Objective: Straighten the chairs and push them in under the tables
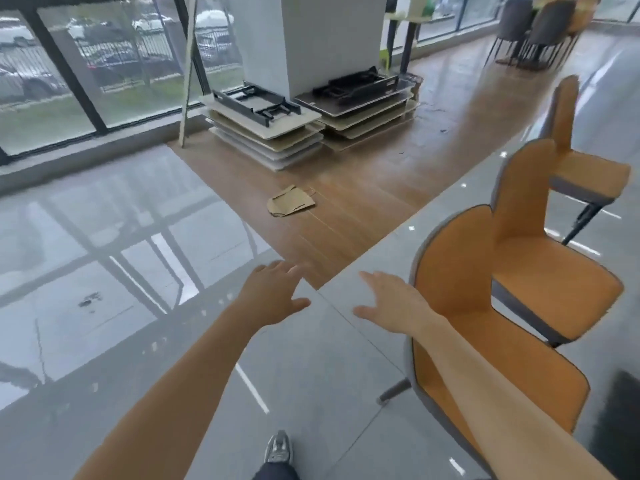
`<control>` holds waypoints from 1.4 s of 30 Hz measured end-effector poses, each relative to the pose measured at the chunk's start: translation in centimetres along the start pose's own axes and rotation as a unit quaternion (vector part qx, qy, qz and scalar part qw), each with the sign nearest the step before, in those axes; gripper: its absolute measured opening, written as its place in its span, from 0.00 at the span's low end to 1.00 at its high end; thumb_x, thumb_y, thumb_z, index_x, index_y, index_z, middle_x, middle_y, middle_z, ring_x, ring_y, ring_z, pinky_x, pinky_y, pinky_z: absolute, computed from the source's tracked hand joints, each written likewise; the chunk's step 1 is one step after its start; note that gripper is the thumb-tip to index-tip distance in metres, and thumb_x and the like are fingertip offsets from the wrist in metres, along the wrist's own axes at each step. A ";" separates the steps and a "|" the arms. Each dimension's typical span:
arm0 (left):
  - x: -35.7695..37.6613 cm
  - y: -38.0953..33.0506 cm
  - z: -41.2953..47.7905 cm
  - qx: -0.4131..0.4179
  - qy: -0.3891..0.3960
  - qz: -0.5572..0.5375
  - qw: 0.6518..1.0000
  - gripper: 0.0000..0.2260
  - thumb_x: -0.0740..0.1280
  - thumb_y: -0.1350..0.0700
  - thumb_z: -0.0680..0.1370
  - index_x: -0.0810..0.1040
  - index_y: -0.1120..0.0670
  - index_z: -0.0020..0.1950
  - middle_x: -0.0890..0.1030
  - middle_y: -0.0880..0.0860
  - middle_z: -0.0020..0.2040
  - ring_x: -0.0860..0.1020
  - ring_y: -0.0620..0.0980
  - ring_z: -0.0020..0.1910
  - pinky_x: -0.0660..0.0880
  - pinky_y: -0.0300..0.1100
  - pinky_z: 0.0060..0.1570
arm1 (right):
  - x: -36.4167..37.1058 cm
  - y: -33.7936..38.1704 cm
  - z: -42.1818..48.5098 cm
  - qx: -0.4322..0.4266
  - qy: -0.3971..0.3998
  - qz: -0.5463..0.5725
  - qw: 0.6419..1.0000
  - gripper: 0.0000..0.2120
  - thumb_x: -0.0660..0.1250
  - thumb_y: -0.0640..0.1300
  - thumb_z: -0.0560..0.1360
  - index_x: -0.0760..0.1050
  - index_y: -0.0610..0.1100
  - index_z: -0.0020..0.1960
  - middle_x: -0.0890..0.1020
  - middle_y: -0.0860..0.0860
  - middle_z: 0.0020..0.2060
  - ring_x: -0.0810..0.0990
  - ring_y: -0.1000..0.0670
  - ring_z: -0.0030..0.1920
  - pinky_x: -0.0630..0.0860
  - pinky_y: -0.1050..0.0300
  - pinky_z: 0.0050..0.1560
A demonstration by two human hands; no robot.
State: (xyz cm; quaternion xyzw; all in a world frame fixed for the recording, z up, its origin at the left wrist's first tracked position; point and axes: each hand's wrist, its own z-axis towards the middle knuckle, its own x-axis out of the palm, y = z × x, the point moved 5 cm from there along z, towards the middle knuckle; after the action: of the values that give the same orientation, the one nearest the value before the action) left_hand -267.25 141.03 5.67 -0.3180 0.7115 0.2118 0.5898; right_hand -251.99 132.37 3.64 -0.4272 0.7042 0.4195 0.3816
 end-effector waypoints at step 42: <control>0.1 -33.3 45.9 0.833 0.163 0.308 0.429 0.32 0.69 0.51 0.73 0.59 0.49 0.74 0.67 0.52 0.71 0.67 0.53 0.69 0.68 0.46 0.65 | -5.5 -19.5 14.3 0.743 -0.229 0.444 0.446 0.37 0.64 0.57 0.76 0.50 0.47 0.77 0.58 0.48 0.76 0.59 0.44 0.75 0.62 0.48 0.72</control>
State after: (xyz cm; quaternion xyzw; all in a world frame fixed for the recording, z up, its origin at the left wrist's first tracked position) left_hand -211.55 148.46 -1.83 0.5395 0.6758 -0.3724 0.3369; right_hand -229.54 141.47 -1.67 0.5020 0.7279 -0.0687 0.4619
